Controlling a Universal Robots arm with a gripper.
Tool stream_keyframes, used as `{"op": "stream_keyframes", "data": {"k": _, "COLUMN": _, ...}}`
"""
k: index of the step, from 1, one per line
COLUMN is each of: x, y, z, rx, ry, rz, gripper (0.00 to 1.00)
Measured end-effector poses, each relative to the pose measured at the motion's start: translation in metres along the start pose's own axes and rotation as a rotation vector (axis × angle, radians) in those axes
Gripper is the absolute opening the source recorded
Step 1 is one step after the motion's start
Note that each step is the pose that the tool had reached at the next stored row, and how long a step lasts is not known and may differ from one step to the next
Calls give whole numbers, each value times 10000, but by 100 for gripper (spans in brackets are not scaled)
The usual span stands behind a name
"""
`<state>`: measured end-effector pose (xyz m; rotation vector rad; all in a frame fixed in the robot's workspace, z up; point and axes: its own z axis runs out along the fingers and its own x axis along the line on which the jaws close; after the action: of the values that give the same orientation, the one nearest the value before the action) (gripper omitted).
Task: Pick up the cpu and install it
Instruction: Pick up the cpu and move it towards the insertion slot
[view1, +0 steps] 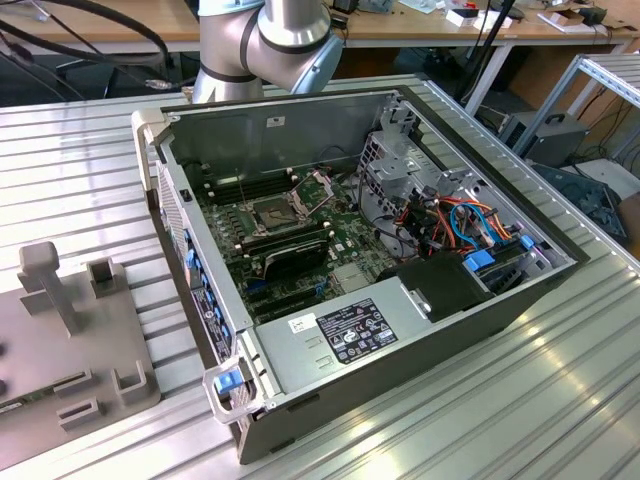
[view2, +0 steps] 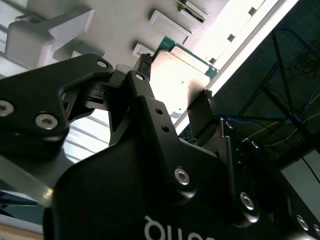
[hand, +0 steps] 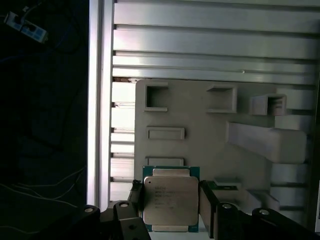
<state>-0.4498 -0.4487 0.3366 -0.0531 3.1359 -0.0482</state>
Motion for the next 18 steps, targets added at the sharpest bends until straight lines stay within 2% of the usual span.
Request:
{"op": "stream_keyframes", "data": {"k": 10, "x": -1, "y": -5, "z": -168, "rx": 0, "ry": 0, "rz": 0, "gripper": 55}}
{"op": "stream_keyframes", "data": {"k": 18, "x": -1, "y": -8, "z": -268, "rx": 0, "ry": -1, "rz": 0, "gripper": 55}}
